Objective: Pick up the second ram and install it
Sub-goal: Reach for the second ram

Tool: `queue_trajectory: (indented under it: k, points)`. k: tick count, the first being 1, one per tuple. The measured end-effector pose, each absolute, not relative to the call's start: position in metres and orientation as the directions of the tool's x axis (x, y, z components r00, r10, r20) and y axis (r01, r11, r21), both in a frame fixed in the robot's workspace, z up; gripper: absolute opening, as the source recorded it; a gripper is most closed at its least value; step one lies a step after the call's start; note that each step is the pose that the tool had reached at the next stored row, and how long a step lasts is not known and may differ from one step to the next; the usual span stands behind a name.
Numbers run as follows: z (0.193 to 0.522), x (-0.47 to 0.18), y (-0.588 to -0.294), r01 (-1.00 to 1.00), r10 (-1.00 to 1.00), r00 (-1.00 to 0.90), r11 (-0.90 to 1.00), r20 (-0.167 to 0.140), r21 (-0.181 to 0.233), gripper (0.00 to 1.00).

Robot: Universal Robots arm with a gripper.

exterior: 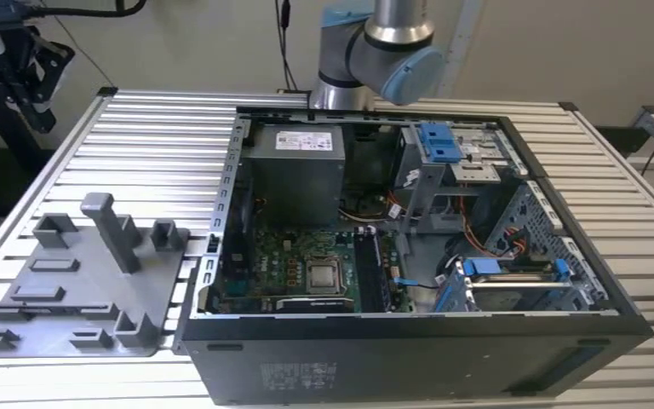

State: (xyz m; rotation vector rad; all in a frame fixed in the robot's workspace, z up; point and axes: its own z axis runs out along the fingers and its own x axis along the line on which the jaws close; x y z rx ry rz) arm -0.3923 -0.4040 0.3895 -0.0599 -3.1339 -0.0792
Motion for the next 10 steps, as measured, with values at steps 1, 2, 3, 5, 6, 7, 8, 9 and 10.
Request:
queue_trajectory:
  k: [1,2,3,5,6,7,8,9,10]
  points:
    - [0.389,-0.393,-0.405,0.038,0.038,-0.999,0.998,0.007,0.05,0.11]
    - [0.389,-0.395,-0.406,0.038,0.038,-0.999,0.998,0.007,0.05,0.11]
    - [0.389,-0.396,-0.407,0.038,0.038,-0.999,0.998,0.007,0.05,0.11]
    - [0.389,-0.401,-0.41,0.038,0.038,-0.999,0.998,0.006,0.051,0.11]
    - [0.389,-0.403,-0.411,0.038,0.038,-0.999,0.998,0.005,0.051,0.11]
    - [0.389,-0.406,-0.413,0.038,0.038,-0.999,0.998,0.004,0.051,0.11]
    - [0.389,-0.408,-0.415,0.038,0.038,-0.999,0.998,0.003,0.051,0.11]
    - [0.389,-0.411,-0.416,0.038,0.038,-0.999,0.998,0.003,0.051,0.11]
    - [0.388,-0.413,-0.418,0.038,0.038,-0.999,0.998,0.002,0.051,0.11]
